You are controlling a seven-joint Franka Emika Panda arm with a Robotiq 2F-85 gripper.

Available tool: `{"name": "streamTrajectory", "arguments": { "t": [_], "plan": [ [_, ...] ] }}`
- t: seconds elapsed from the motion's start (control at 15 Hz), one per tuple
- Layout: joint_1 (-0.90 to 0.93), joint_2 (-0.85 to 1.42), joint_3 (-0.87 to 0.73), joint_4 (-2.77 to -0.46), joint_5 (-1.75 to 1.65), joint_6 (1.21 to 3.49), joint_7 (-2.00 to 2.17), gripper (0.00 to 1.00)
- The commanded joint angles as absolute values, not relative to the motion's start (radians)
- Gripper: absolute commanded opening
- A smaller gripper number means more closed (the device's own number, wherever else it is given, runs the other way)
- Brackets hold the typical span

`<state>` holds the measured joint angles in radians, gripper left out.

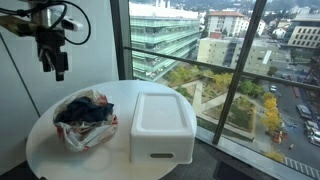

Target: Pick up all the items from the plastic bag and put them on the white basket

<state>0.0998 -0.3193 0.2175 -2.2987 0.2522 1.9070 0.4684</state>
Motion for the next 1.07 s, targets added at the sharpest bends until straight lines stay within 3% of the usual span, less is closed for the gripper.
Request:
{"name": "streamTrajectory", "arguments": {
  "t": [0.0, 0.33, 0.6, 0.87, 1.0],
  "plan": [
    [0.120, -0.293, 0.254, -2.393, 0.230, 2.036, 0.493, 1.00],
    [0.198, -0.168, 0.312, -2.569, 0.303, 2.332, 0.474, 1.00],
    [0.251, -0.020, 0.361, -2.564, 0.233, 2.680, 0.537, 1.00],
    [0.255, 0.099, 0.334, -2.542, -0.090, 2.917, 0.666, 1.00],
    [0.308, 0.138, 0.223, -2.517, -0.268, 2.945, 0.734, 1.00]
  ]
}}
